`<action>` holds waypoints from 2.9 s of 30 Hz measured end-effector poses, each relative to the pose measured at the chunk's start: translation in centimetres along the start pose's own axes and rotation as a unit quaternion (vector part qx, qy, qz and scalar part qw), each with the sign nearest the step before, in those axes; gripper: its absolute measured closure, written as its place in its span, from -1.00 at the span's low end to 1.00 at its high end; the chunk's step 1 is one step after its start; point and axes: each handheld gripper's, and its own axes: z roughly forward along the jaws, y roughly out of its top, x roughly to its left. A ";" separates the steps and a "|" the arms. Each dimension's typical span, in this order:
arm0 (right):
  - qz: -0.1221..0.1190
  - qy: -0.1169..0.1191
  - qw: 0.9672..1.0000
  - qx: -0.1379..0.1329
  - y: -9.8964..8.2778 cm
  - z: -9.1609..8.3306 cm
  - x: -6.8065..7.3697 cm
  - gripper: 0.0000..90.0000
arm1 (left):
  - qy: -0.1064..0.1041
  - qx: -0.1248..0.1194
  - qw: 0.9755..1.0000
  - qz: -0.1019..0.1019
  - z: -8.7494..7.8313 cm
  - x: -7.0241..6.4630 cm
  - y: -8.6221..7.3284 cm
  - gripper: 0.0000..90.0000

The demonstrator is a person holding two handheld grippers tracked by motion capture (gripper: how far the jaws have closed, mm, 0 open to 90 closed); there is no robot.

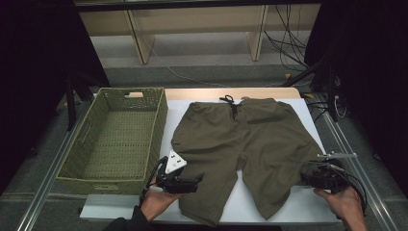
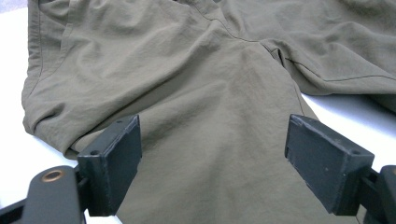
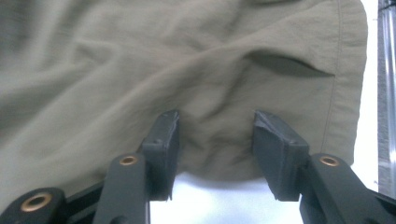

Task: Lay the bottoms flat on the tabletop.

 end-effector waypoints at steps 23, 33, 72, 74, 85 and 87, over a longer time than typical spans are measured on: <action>0.068 -0.055 0.996 -0.012 -0.1 -0.2 -4.1 -0.01 | 0.003 -0.008 1.000 -0.001 -0.3 0.0 0.0 -0.59; 0.077 -0.021 0.997 0.000 -0.1 -0.1 -4.8 0.87 | 0.004 -0.006 1.000 -0.002 -0.2 0.0 0.0 -0.59; 0.027 -0.007 0.997 -0.073 3.9 -0.7 -3.1 0.04 | 0.002 -0.005 1.000 0.001 -0.2 -0.1 -0.1 -0.59; 0.038 -0.008 0.997 -0.071 3.0 -1.2 -3.2 0.03 | 0.003 -0.005 1.000 0.000 -0.2 0.0 -0.1 -0.59; 0.042 -0.005 0.999 -0.032 1.3 0.3 -3.7 0.04 | 0.001 -0.002 1.000 0.002 0.0 -0.2 -0.1 -0.59; 0.038 -0.004 0.999 -0.021 1.4 0.9 -3.6 0.04 | 0.002 -0.002 1.000 0.003 0.1 -0.2 -0.1 -0.59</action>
